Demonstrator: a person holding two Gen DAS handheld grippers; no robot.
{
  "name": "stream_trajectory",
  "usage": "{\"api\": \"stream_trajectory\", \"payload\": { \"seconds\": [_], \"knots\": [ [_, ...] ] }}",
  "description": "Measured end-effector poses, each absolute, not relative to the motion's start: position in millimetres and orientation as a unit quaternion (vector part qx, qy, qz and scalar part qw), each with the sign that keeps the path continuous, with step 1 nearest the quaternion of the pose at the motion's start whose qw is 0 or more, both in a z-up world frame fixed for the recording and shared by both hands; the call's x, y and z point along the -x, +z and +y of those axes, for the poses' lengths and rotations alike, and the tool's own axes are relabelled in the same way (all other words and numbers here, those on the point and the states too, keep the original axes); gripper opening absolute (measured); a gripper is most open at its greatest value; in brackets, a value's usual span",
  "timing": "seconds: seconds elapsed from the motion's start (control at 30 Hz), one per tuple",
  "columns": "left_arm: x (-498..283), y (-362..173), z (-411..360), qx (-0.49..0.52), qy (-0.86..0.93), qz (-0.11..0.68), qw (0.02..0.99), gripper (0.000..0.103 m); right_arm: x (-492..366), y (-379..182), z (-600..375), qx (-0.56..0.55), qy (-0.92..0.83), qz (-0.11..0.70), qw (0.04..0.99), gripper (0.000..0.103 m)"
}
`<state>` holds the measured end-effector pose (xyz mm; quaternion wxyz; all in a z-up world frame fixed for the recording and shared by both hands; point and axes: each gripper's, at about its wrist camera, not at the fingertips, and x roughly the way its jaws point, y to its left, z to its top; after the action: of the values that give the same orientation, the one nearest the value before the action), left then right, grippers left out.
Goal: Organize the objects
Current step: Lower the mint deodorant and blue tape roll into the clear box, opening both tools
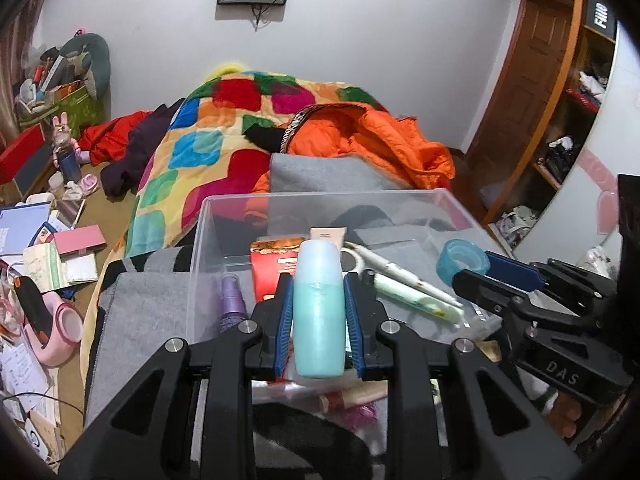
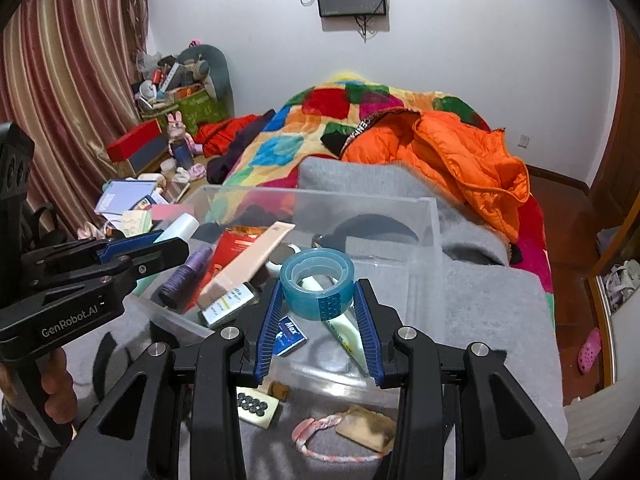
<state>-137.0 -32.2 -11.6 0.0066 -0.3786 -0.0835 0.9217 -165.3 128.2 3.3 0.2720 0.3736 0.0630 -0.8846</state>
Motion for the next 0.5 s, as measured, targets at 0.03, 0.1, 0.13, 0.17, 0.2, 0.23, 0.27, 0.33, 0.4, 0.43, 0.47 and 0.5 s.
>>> {"api": "stream_trajectory", "payload": {
  "seconds": [0.03, 0.1, 0.13, 0.17, 0.2, 0.23, 0.27, 0.33, 0.4, 0.43, 0.47, 0.5],
  "knots": [
    [139, -14, -33, 0.381, 0.921, -0.084, 0.006, 0.024, 167, 0, 127, -0.376, -0.883, 0.066, 0.271, 0.034],
    [144, -19, -35, 0.389, 0.917, -0.088, 0.006, 0.024, 170, -4, 125, -0.380, -0.882, 0.071, 0.269, 0.034],
    [145, -21, -36, 0.390, 0.917, -0.087, 0.005, 0.024, 172, -6, 124, -0.383, -0.881, 0.073, 0.268, 0.034],
    [146, -23, -36, 0.391, 0.916, -0.086, 0.003, 0.024, 173, -7, 123, -0.384, -0.881, 0.073, 0.268, 0.034],
    [148, -26, -36, 0.394, 0.915, -0.086, 0.003, 0.024, 174, -9, 122, -0.386, -0.880, 0.074, 0.268, 0.034],
    [149, -27, -36, 0.395, 0.915, -0.087, 0.004, 0.024, 174, -10, 122, -0.388, -0.879, 0.074, 0.268, 0.034],
    [150, -29, -36, 0.398, 0.913, -0.089, 0.006, 0.024, 175, -11, 121, -0.389, -0.878, 0.075, 0.267, 0.034],
    [152, -32, -36, 0.402, 0.911, -0.088, 0.006, 0.024, 176, -14, 120, -0.392, -0.877, 0.076, 0.266, 0.034],
    [153, -34, -36, 0.406, 0.910, -0.086, 0.007, 0.024, 177, -17, 120, -0.395, -0.876, 0.078, 0.264, 0.034],
    [153, -35, -35, 0.408, 0.909, -0.086, 0.008, 0.024, 176, -17, 120, -0.393, -0.877, 0.080, 0.264, 0.034],
    [152, -35, -33, 0.409, 0.908, -0.086, 0.010, 0.024, 175, -17, 119, -0.393, -0.877, 0.081, 0.264, 0.034],
    [151, -35, -33, 0.408, 0.909, -0.088, 0.013, 0.024, 174, -16, 119, -0.394, -0.875, 0.083, 0.268, 0.034]
  ]
}}
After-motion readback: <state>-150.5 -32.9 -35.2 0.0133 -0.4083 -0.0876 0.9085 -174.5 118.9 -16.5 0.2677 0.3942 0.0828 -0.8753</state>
